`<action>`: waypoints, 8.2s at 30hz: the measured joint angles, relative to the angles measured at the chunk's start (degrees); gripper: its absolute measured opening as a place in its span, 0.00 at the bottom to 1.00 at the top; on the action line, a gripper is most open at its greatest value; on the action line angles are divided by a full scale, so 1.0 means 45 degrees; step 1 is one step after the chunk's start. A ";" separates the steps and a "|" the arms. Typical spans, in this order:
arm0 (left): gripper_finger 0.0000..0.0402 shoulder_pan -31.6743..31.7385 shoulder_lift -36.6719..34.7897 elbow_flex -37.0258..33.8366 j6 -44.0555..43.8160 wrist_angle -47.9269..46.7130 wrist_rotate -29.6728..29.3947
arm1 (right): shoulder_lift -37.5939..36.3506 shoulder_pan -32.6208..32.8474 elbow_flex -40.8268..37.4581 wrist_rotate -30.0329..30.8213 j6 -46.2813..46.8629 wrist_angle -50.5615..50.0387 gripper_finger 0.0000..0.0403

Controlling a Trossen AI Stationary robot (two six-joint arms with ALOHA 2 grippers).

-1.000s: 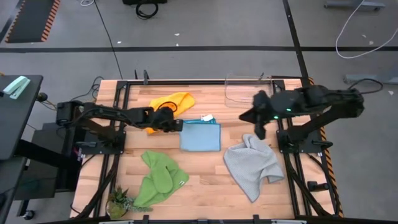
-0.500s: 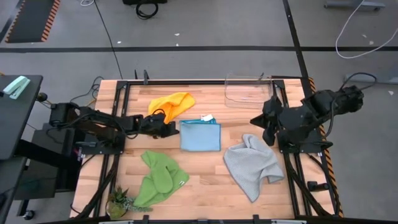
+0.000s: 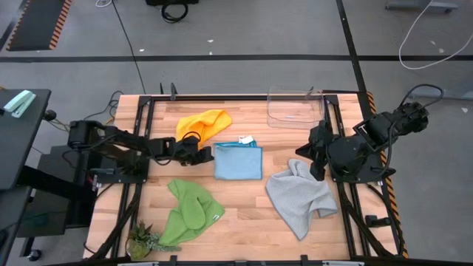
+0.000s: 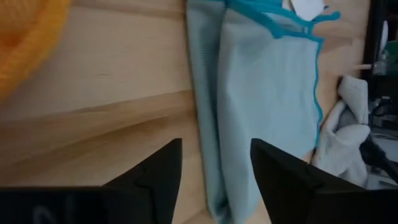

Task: Fold microfiber towels
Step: Put the blue microfiber cloth into the transparent bin

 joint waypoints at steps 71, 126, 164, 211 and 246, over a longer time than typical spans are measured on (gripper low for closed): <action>0.04 0.0464 0.5443 0.6538 0.4047 -0.0705 0.0468 | 0.0016 0.1321 -0.0005 0.0959 0.1944 -0.0121 0.08; 0.03 0.4964 1.2694 2.4186 0.5930 -0.3412 0.6376 | -0.1043 0.0371 -0.0619 0.5243 0.7176 -0.4470 0.01; 0.03 0.6592 1.2452 2.4177 0.6291 -0.2059 1.2134 | -0.1427 -1.7153 -0.5586 -0.3899 0.2111 0.2110 0.00; 0.03 0.6966 1.2044 2.4177 0.4584 0.0227 1.4719 | 0.0297 -1.4810 -0.5659 -0.7373 -0.1694 0.4325 0.00; 0.03 0.6698 1.2044 2.4177 0.5027 0.0115 1.5026 | -0.3325 -1.7061 -0.8929 -0.4548 0.1311 -0.0486 0.00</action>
